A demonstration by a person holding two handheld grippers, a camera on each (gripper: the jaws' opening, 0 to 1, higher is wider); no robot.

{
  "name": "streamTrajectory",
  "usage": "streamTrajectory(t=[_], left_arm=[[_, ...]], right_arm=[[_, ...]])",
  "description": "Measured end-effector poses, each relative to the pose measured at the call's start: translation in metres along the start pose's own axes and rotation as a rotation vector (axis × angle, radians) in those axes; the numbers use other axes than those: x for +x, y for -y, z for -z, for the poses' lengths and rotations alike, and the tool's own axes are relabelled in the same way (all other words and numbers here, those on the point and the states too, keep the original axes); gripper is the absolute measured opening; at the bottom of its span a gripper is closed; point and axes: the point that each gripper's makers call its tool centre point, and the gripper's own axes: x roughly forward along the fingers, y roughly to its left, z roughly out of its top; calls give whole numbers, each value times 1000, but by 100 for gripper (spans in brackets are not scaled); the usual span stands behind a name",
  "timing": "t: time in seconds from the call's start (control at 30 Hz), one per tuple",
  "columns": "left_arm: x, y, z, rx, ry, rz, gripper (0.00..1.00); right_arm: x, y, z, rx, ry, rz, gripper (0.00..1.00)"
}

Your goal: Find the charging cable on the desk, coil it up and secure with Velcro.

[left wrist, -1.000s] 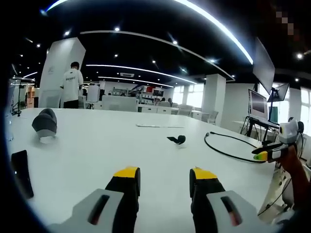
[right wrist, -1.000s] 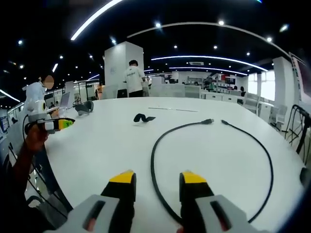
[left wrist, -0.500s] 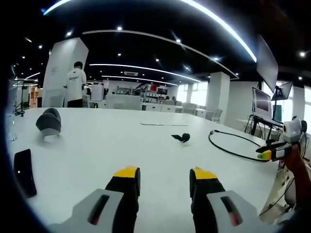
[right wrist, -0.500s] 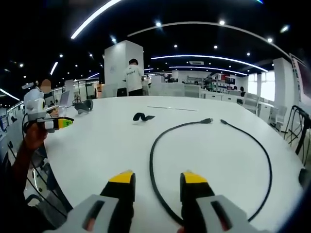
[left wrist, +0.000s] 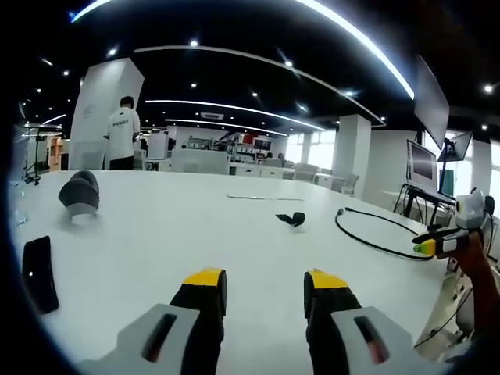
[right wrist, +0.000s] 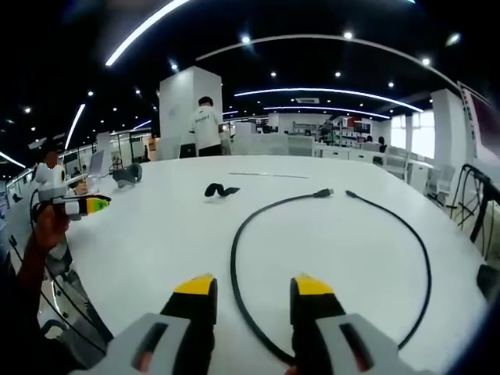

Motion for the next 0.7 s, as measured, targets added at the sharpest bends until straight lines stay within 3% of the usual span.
streamTrajectory(t=[0.7], left_arm=[[13, 16, -3, 1, -10, 29, 38]], right_arm=[[0, 19, -2, -2, -3, 52, 35]])
